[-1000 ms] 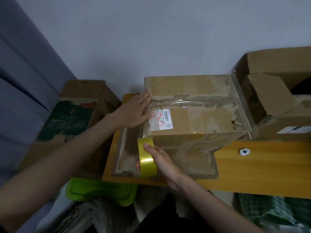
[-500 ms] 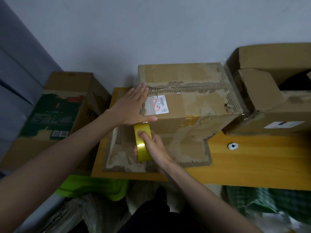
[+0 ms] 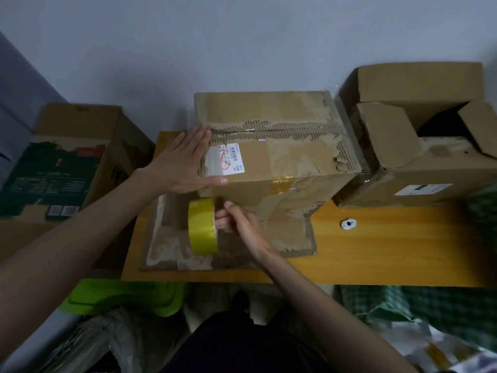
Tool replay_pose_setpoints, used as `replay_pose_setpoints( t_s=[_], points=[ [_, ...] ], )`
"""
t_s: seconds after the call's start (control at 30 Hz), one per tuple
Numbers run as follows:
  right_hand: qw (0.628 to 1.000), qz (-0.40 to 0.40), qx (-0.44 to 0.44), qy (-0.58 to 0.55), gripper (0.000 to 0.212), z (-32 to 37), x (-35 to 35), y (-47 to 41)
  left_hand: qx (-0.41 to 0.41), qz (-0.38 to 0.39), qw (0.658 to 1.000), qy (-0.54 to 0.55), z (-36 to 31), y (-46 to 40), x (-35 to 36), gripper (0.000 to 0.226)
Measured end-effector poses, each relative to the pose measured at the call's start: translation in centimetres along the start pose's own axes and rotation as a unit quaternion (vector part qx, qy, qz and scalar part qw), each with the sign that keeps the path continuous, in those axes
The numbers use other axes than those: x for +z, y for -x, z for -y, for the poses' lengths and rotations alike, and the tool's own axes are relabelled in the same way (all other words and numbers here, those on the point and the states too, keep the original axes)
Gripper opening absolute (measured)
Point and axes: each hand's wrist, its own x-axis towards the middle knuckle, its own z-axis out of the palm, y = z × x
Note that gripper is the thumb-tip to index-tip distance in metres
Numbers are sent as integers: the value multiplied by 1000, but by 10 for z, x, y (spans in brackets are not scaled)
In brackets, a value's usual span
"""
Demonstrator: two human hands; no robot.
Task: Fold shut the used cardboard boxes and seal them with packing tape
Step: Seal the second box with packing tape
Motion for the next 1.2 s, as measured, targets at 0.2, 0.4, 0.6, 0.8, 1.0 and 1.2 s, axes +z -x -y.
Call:
replay_pose_setpoints(
  t_s=[0.2,0.4,0.6,0.8,1.0,1.2],
  points=[
    [942,-299,-13,154,38,-51,-152,-29,-43,-9,998,37,-14,-4,5,115],
    [856,-315,179,368,35,-105,-287,-73,-88,-31,993,68,-25,-6,9,114],
    [836,-217,232,447,56,-128,-311,-87,-99,-52,991,68,-28,-7,12,113],
    [823,-252,190,471,46,-141,-299,-97,-108,-55,990,72,-31,-6,11,115],
    [814,-276,170,482,32,-150,-307,-111,-109,-58,989,80,-30,-6,11,112],
    [820,-258,115,498,23,-173,-280,-88,-108,-64,989,80,-30,-6,12,110]
  ],
)
